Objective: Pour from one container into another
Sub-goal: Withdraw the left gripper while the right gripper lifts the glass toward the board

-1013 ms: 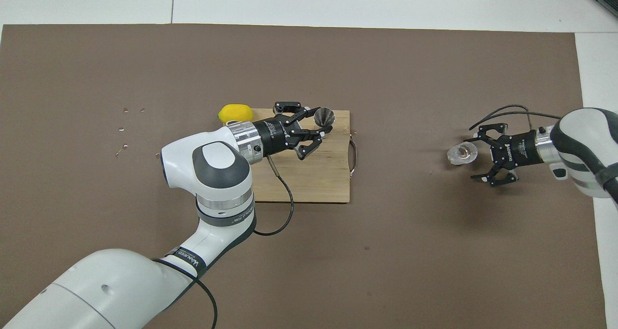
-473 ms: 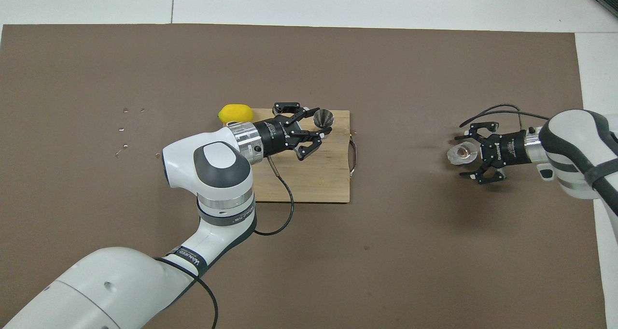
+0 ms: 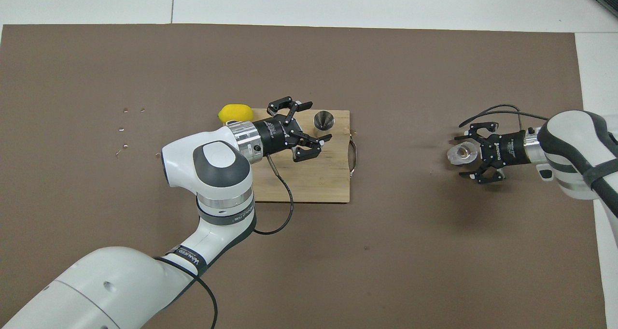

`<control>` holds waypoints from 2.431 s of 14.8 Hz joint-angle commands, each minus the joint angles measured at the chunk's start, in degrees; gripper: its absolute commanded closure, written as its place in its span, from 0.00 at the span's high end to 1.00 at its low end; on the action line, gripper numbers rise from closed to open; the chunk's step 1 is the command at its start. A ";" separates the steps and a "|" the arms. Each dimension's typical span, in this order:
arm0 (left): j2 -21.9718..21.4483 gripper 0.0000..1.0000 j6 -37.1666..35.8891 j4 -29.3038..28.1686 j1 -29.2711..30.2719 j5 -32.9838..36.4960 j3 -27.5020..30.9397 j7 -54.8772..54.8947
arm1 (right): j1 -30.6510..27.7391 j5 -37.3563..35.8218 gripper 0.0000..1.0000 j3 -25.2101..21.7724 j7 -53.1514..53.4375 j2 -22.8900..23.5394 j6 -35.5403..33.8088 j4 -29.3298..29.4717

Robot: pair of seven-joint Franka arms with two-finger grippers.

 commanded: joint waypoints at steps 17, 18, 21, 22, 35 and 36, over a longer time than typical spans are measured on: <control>-12.65 1.00 -6.54 -1.86 18.09 69.46 0.65 -0.77 | 13.53 0.54 0.00 0.23 35.68 -3.57 8.37 9.93; -12.74 1.00 -7.76 -1.07 18.10 74.56 0.65 -0.59 | 14.50 -0.07 0.00 0.31 37.61 -3.49 9.08 10.80; -13.44 1.00 -16.09 0.78 18.45 94.93 0.65 0.90 | 18.36 -3.66 0.00 0.32 43.68 -2.78 10.40 13.79; -13.53 1.00 -17.69 0.96 18.62 99.00 0.65 2.04 | 19.59 -5.42 0.00 0.40 45.44 -2.26 10.92 14.93; -24.24 1.00 -45.28 1.13 27.15 102.47 1.88 64.53 | 30.23 -24.06 0.00 0.58 54.16 4.15 4.36 28.63; -24.60 1.00 -48.52 2.70 27.15 102.47 2.23 64.54 | 30.42 -24.76 0.00 0.49 54.16 5.12 2.86 30.13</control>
